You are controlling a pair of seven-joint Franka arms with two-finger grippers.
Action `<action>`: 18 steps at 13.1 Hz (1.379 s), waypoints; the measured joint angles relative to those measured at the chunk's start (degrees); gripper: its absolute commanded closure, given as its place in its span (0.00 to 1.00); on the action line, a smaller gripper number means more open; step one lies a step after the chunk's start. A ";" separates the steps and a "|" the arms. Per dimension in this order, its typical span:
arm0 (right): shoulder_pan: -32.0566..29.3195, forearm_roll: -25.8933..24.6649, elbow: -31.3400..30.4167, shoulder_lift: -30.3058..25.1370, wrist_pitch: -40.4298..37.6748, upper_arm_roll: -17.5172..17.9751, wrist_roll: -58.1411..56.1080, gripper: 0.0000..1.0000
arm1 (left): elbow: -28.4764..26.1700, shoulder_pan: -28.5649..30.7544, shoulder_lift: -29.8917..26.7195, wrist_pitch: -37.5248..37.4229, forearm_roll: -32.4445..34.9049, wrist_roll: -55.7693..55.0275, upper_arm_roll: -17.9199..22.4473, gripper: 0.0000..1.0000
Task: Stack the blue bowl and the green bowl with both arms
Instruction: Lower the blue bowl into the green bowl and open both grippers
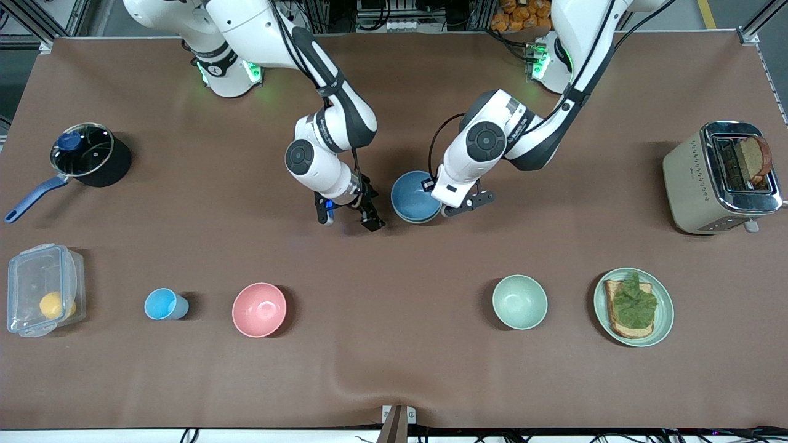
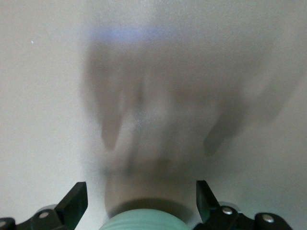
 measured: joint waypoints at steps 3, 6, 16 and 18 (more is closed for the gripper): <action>0.11 0.00 0.01 0.00 0.00 0.02 0.00 0.00 | -0.44 -0.05 0.21 0.43 0.00 0.00 0.00 1.00; 0.13 0.00 0.01 0.00 0.00 0.02 0.00 0.00 | -0.69 -0.11 0.37 0.86 0.00 0.00 0.00 1.00; 0.15 0.00 0.08 0.00 -0.19 0.03 -0.03 0.00 | -0.73 -0.19 2.14 2.51 0.00 -0.03 0.00 0.00; 0.13 0.00 0.10 0.00 -0.19 -0.05 -0.03 0.00 | -0.41 -0.19 2.11 2.68 0.00 -0.03 0.00 0.00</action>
